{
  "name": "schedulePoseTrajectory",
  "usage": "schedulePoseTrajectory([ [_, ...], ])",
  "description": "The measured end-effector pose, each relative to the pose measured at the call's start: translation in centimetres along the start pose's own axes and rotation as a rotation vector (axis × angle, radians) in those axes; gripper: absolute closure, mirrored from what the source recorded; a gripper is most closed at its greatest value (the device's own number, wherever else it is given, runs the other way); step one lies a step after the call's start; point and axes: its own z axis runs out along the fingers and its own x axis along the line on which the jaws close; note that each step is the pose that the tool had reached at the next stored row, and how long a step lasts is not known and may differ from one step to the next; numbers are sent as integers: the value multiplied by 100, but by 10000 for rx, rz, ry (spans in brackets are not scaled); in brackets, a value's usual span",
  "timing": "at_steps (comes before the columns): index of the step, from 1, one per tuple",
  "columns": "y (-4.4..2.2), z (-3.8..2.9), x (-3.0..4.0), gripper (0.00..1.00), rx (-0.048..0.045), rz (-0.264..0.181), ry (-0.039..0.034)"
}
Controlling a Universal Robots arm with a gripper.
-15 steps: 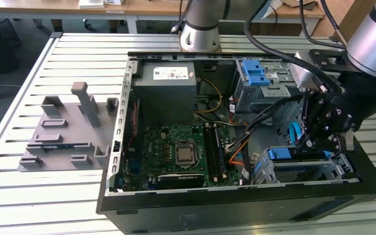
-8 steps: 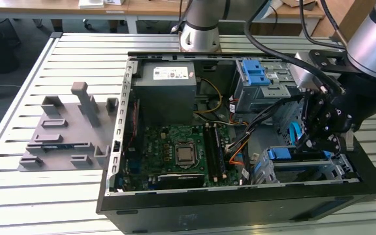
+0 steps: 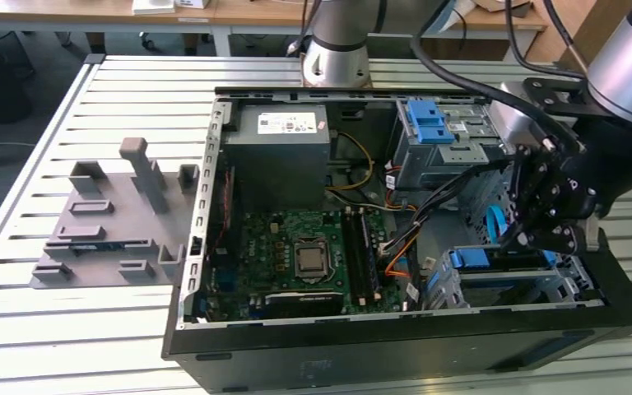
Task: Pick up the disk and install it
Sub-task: 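Insert the second disk wire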
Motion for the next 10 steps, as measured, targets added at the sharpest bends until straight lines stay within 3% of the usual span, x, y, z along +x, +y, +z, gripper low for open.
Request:
schedulePoseTrajectory([
  [10, 4, -137, 6, 89, -8, -1, 0],
])
